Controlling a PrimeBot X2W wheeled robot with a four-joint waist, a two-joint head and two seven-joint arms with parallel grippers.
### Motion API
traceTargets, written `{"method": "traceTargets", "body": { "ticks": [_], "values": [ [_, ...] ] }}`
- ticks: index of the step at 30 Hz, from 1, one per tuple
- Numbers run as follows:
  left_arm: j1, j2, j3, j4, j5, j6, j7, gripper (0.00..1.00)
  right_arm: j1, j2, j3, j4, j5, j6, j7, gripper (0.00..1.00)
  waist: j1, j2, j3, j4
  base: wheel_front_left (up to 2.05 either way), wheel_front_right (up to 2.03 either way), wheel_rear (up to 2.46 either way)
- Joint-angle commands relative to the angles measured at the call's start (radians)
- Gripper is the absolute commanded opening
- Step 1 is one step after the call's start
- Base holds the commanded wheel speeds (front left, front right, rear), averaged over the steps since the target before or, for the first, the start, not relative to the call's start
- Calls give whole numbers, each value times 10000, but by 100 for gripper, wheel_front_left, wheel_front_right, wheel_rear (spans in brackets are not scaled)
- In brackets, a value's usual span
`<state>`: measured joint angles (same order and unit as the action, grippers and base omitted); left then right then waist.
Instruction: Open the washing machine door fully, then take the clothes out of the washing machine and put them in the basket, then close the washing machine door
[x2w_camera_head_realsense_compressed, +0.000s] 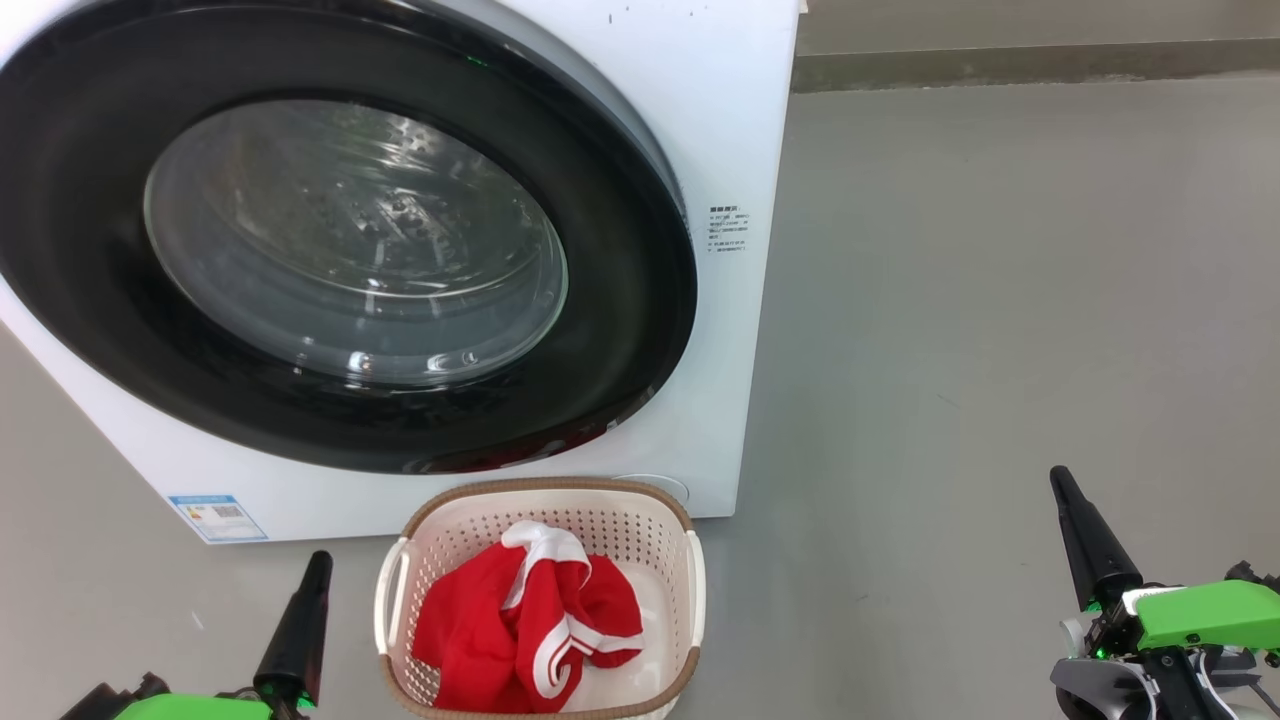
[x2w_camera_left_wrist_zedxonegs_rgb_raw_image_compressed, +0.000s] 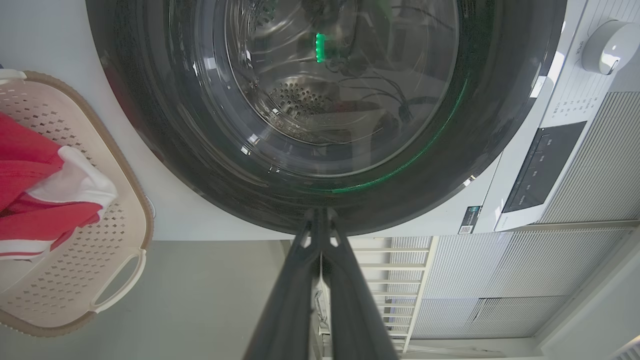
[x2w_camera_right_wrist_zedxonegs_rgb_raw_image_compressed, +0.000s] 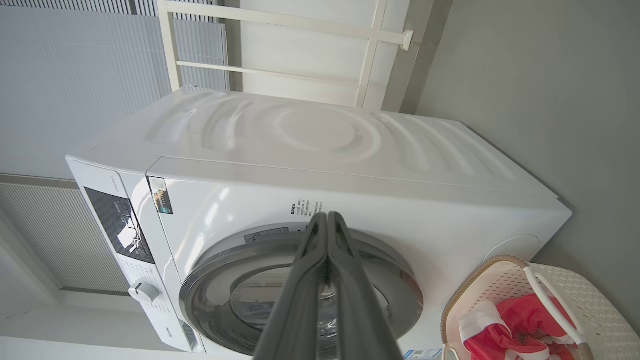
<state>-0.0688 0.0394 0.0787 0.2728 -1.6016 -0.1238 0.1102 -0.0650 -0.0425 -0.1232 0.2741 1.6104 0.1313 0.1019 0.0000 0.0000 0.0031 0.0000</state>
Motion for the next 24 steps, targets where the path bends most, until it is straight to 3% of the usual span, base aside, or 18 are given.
{"method": "traceTargets", "body": {
  "ticks": [1,24],
  "values": [
    [-392,108,353,-279,-68,-69,32,0,-423,-128,157,-297,34,-6,62,0,0,0,0,0,0,0,0],
    [-392,108,352,-279,-69,-69,32,0,-425,-114,136,-296,16,-6,79,0,0,0,0,0,0,0,0]
  ]
}}
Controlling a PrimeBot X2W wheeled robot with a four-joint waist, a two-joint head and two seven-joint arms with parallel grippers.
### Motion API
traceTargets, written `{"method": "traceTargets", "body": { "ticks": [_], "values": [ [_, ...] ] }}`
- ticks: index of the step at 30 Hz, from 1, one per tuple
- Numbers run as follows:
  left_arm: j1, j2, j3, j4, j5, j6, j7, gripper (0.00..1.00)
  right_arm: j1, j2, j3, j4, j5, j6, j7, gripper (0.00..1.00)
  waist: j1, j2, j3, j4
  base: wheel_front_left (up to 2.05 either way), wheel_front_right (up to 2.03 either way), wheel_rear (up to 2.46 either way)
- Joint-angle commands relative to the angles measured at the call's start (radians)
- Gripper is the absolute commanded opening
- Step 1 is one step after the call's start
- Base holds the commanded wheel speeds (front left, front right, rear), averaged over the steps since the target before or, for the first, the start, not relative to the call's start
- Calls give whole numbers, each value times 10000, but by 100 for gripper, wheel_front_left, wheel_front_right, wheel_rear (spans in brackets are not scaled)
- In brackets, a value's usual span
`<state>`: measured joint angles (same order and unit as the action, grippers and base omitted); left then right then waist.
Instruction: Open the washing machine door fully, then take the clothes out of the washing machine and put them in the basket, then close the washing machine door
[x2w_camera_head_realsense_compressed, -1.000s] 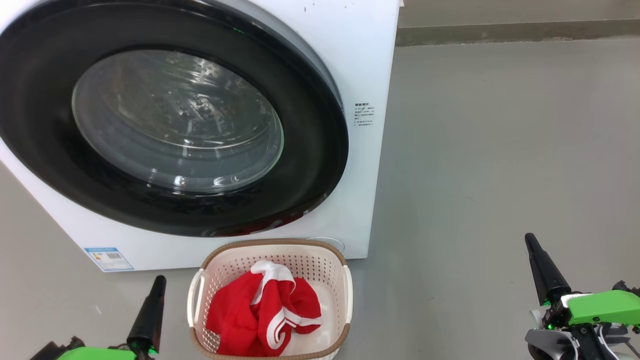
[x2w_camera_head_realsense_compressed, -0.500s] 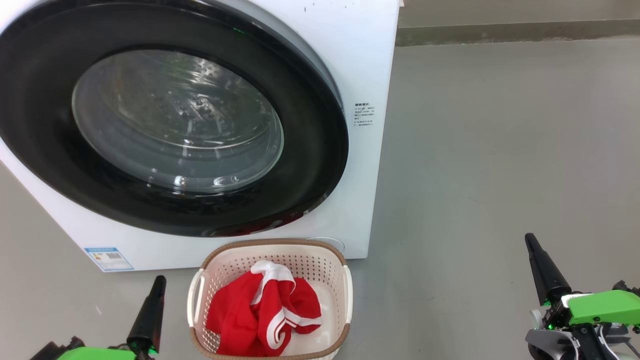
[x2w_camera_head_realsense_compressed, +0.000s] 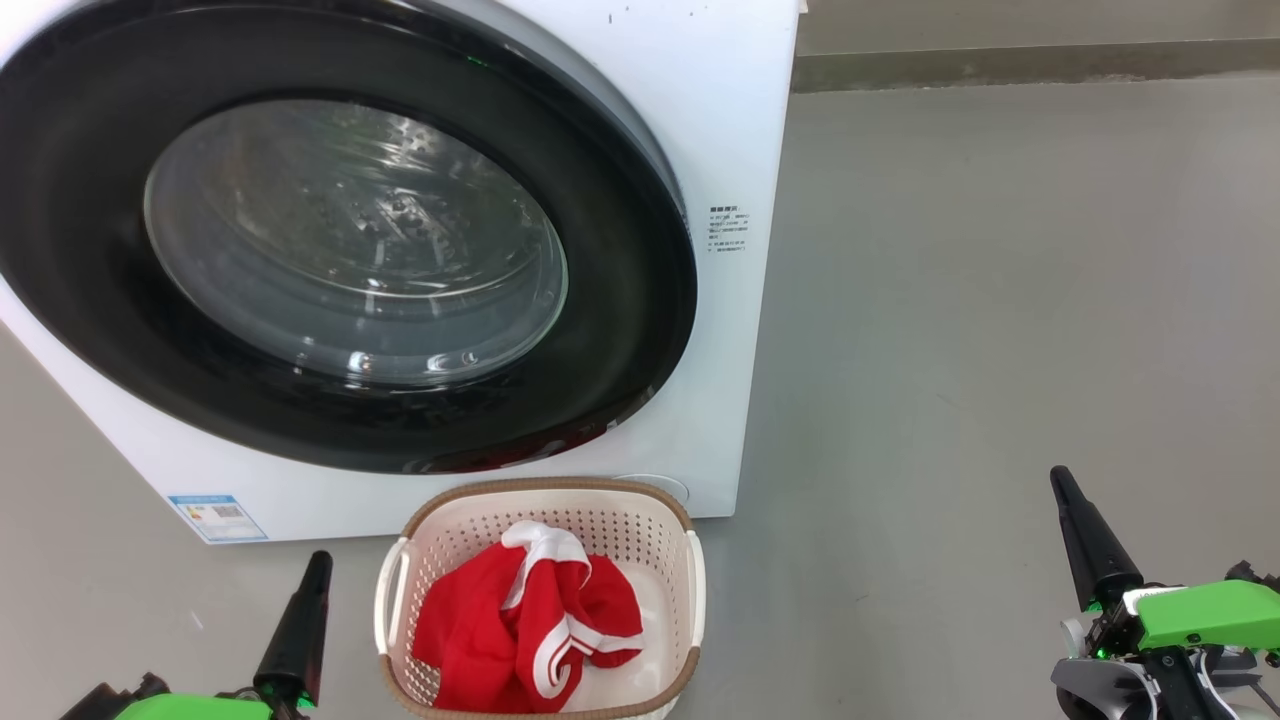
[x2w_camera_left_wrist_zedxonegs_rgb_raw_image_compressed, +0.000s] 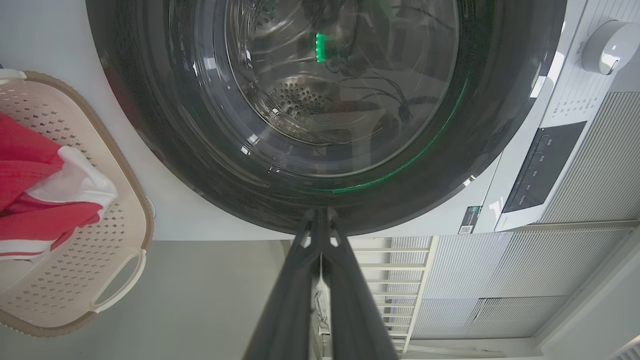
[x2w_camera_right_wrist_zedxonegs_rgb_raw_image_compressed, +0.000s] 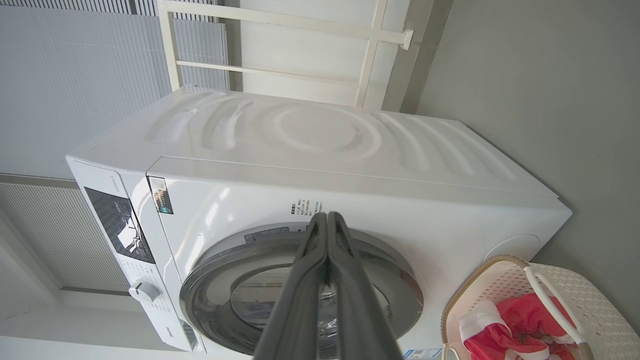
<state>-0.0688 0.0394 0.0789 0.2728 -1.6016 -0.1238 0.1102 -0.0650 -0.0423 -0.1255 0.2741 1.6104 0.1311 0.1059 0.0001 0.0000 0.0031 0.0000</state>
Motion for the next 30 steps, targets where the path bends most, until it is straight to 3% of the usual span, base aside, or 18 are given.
{"method": "traceTargets", "body": {
  "ticks": [1,30],
  "values": [
    [-392,108,350,-279,-69,-69,31,0,-426,-115,158,-296,15,-4,40,0,0,0,0,0,0,0,0],
    [-392,108,349,-279,-70,-69,31,0,-427,-102,139,-295,-1,-4,55,0,0,0,0,0,0,0,0]
  ]
}}
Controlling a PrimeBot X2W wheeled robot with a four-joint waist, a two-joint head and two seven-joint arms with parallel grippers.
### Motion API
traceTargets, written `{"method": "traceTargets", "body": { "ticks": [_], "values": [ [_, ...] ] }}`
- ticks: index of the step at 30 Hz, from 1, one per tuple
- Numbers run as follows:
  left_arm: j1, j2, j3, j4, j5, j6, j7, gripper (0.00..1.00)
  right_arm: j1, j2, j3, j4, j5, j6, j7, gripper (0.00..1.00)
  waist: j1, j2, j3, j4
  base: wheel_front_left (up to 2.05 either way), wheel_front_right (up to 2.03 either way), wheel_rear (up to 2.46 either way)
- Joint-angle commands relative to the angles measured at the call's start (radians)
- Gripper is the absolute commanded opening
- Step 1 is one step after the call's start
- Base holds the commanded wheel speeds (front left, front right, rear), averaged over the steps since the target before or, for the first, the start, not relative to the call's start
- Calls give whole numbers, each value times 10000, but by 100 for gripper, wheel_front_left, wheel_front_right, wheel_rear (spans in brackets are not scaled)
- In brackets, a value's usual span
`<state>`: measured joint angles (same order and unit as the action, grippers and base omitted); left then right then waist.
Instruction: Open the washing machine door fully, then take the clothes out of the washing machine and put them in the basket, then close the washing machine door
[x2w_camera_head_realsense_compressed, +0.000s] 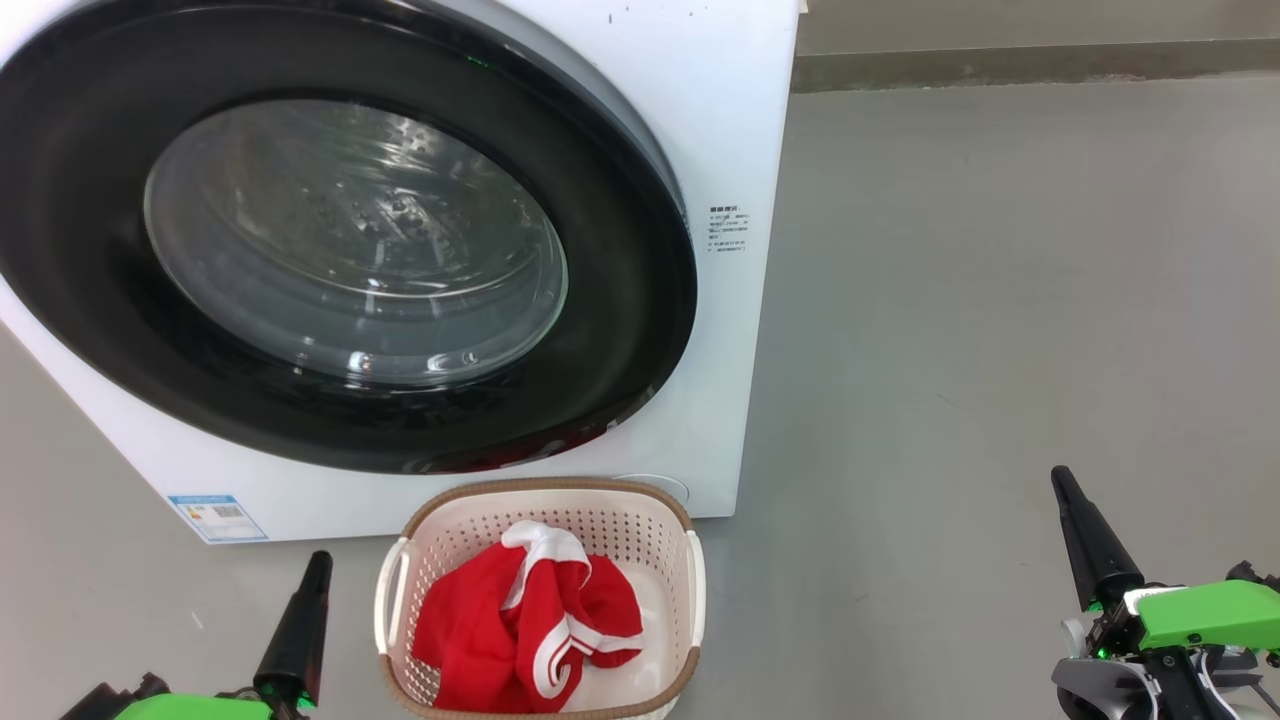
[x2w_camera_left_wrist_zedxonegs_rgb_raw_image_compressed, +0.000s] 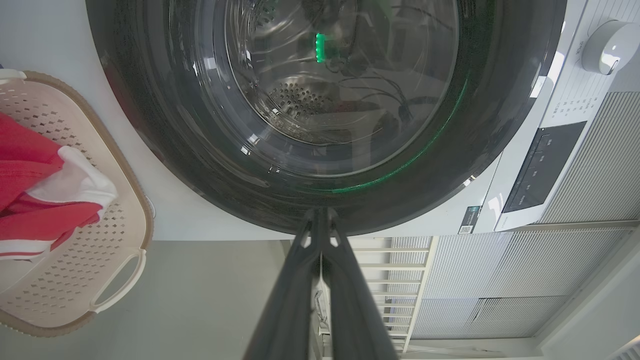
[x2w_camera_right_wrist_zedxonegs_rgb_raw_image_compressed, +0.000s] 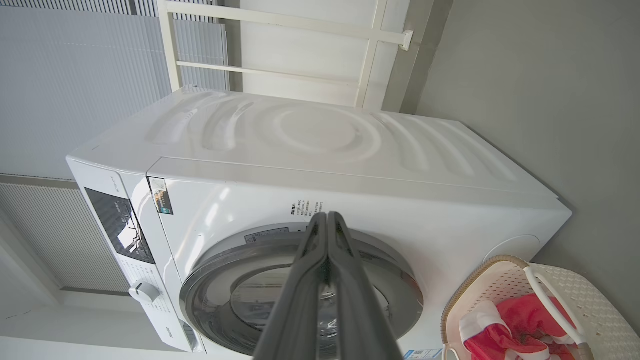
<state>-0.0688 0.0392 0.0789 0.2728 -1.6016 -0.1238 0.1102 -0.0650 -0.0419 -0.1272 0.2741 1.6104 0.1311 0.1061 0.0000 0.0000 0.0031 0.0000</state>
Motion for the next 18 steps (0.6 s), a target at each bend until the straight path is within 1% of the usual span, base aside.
{"method": "traceTargets", "body": {
  "ticks": [1,18],
  "values": [
    [-392,110,349,-279,-70,-69,31,0,-427,-106,156,-295,-1,-4,54,0,0,0,0,0,0,0,0],
    [-392,110,349,-279,-71,-69,30,0,-428,-100,148,-294,-7,-4,60,0,0,0,0,0,0,0,0]
  ]
}}
